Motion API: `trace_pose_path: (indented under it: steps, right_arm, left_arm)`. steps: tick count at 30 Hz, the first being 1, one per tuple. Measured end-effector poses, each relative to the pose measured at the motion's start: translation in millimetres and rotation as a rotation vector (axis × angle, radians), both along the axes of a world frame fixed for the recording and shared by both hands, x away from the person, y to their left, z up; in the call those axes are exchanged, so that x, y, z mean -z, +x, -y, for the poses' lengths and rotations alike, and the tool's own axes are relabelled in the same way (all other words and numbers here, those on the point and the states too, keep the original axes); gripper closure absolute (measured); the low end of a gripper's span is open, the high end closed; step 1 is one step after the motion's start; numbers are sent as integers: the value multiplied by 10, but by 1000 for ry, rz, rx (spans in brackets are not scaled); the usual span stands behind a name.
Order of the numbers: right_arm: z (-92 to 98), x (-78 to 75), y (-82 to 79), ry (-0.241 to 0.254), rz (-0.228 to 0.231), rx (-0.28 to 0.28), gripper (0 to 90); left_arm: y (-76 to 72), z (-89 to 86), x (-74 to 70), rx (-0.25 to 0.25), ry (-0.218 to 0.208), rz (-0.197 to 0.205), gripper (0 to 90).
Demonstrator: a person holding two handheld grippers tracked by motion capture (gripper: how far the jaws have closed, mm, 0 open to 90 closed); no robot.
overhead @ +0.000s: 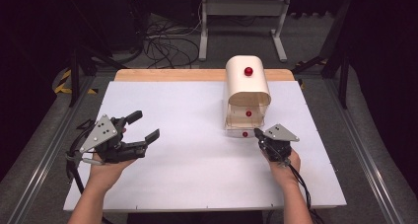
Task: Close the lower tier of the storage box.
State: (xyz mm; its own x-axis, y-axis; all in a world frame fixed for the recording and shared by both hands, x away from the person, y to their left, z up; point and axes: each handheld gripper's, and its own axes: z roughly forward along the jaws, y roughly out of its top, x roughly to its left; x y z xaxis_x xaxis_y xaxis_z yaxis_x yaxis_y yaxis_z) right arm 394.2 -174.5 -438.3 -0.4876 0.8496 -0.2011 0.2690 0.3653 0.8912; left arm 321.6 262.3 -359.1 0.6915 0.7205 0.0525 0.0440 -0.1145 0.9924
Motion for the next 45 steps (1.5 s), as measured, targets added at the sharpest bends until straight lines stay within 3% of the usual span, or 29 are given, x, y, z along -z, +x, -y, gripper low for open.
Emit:
trace_pose_path:
  steps: [45]
  right_arm:
    - [-15, 17, 142, 34, 4, 32, 900]
  left_arm:
    - [-46, 47, 26, -4, 17, -4, 202]
